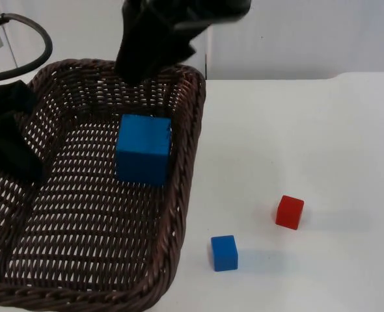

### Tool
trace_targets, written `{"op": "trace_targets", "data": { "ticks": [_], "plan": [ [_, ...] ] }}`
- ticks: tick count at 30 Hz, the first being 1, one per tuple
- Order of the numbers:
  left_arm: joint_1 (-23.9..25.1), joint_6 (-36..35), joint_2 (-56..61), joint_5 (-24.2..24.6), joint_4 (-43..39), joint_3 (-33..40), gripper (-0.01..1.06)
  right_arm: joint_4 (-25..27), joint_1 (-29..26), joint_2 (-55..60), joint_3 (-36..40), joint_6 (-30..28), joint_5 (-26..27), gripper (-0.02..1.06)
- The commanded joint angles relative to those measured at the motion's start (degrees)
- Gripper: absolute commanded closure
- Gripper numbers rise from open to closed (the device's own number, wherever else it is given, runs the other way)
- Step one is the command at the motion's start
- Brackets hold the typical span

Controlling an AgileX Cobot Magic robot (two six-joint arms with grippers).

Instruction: Pick up the basket with the left hand and place the largest block into the basket with the right hand.

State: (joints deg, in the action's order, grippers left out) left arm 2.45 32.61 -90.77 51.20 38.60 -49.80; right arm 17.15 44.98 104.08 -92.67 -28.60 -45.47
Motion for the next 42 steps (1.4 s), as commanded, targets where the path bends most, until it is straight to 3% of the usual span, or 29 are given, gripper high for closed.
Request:
{"op": "trace_targets", "data": {
  "ticks": [1,7,11,26,42],
  "plan": [
    [-0.1,0.1,0.8,0.5,1.2,-0.2,1.05,-0.7,0.1,-3.8,-0.4,-0.2,-1.7,0.18],
    [-0.1,0.1,0.8,0.5,1.1,-0.2,1.05,-3.7,0.1,-9.0,0.8,3.3,-3.2,0.18],
    [-0.1,0.1,0.8,1.0,0.9,-0.2,1.05,-8.1,0.1,-15.3,6.2,7.5,-2.2,0.18],
    [-0.1,0.1,0.8,1.0,0.9,-0.2,1.05,-8.0,0.1,-29.1,24.9,11.3,5.1,0.18],
    [-0.1,0.1,0.8,-2.6,0.6,-0.2,1.05,-7.7,0.1,-29.6,26.5,12.1,6.0,0.18]
  ]
}}
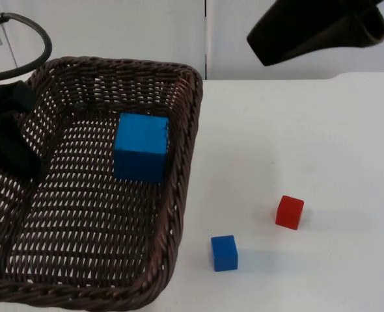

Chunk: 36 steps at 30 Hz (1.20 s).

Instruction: Pick up the basket with the left hand and place the largest block into the basket with the right hand.

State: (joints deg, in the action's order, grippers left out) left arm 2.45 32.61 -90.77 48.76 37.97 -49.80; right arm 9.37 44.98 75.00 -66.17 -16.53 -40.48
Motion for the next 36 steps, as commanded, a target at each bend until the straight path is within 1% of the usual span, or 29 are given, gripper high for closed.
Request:
{"op": "trace_targets", "data": {
  "ticks": [1,3,7,13,21,25,32,36],
  "plan": [
    [-0.1,0.1,0.8,-1.7,0.6,-0.2,1.05,0.1,0.1,-0.6,0.0,0.0,1.0,0.18],
    [-0.1,0.1,0.5,-2.3,0.4,-0.2,1.05,0.1,0.1,-0.6,0.0,0.0,1.0,0.18],
    [-0.1,0.1,-1.3,-5.0,0.3,-0.2,1.05,0.1,0.1,-0.6,0.0,0.2,1.3,0.18],
    [-0.1,0.1,-4.1,-6.3,0.5,-0.2,1.05,0.1,0.1,-0.6,0.0,0.3,1.4,0.18],
    [-0.1,0.1,-8.5,-12.2,0.9,-0.2,1.05,0.1,0.1,-0.6,0.0,1.0,3.0,0.18],
    [-0.1,0.1,-11.5,-11.8,-0.1,-1.7,1.05,0.1,0.2,-0.6,0.0,1.0,3.0,0.18],
    [-0.1,2.7,-18.6,-11.6,1.1,-5.4,1.05,0.1,0.2,-0.6,0.0,1.1,2.9,0.18],
    [-0.1,2.7,-20.8,-11.4,1.7,-6.7,1.05,0.1,0.2,-0.6,0.0,1.8,2.9,0.18]
  ]
}}
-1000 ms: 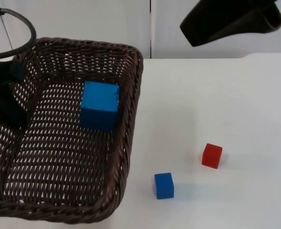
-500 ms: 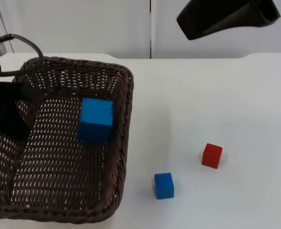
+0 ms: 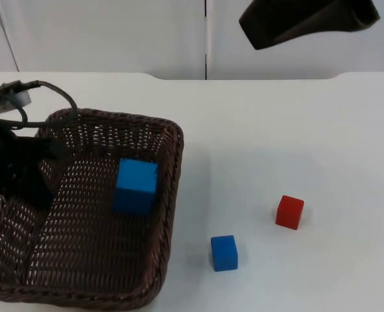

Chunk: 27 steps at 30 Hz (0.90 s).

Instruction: Pick up the basket with the left hand and place the largest block into the basket with the right hand.

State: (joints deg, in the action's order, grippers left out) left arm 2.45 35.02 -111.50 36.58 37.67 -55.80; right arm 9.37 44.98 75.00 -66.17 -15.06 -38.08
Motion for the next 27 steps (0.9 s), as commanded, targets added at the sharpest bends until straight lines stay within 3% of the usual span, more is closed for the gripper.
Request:
{"op": "trace_targets", "data": {
  "ticks": [1,4,6,7,11,12,14,15,27],
  "plan": [
    [-0.1,0.3,-0.3,0.8,2.1,-0.8,1.05,0.1,0.2,-0.6,0.0,0.3,0.5,0.18],
    [-0.1,0.3,-0.4,0.3,2.1,-0.8,1.03,0.1,0.2,-0.6,0.0,0.3,0.5,0.18],
    [-0.1,0.3,-0.4,0.4,2.1,-0.8,0.87,0.1,0.2,-0.6,0.0,0.3,0.5,0.18],
    [-0.1,0.3,-0.4,0.4,2.1,-0.8,0.87,0.1,0.2,-0.6,0.0,0.3,0.5,0.18],
    [-0.1,0.3,-0.4,2.6,2.1,-0.9,0.33,0.1,0.2,-0.6,0.0,0.3,0.5,0.18],
    [-0.1,0.3,-0.4,2.6,2.1,-0.9,0.33,0.1,0.2,-0.6,0.0,0.3,0.5,0.18],
    [-0.1,0.3,-0.4,4.4,1.9,-1.2,0.05,0.1,0.2,-0.6,0.0,0.3,0.6,0.18],
    [-0.1,0.1,-0.1,4.8,1.9,-1.2,0.00,0.0,0.2,-0.6,0.0,0.3,0.6,0.18],
    [-0.1,-0.9,8.5,8.2,0.3,-0.9,0.00,-0.1,0.2,-0.6,0.0,0.3,1.6,0.18]
  ]
}}
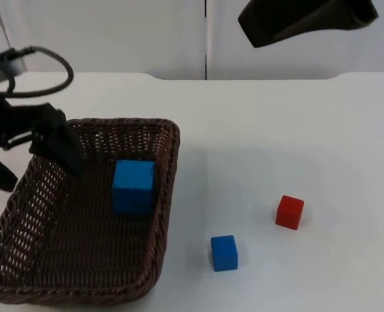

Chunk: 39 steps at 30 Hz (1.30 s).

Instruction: Pick up the basket with the left hand and place the largest block into the basket with the right hand.

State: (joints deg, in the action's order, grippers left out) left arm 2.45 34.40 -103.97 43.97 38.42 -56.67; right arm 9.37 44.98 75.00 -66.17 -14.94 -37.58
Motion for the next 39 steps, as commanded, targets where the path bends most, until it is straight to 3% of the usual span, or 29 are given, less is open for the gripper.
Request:
{"op": "trace_targets", "data": {
  "ticks": [1,11,37,39],
  "plan": [
    [-0.1,-1.1,2.2,1.0,-1.0,0.0,0.00,-0.1,0.2,-0.6,0.0,0.2,1.3,0.18],
    [-0.1,-6.2,12.7,2.7,-5.7,0.4,0.00,-0.1,0.2,-0.6,0.0,0.2,2.9,0.18],
    [-0.1,-6.2,49.7,2.9,-9.6,8.4,0.00,0.1,0.2,-0.7,0.2,1.2,0.3,0.18],
    [-0.1,-6.3,52.7,3.1,-9.6,8.4,0.00,0.1,0.2,-1.6,2.1,1.2,2.1,0.18]
  ]
}}
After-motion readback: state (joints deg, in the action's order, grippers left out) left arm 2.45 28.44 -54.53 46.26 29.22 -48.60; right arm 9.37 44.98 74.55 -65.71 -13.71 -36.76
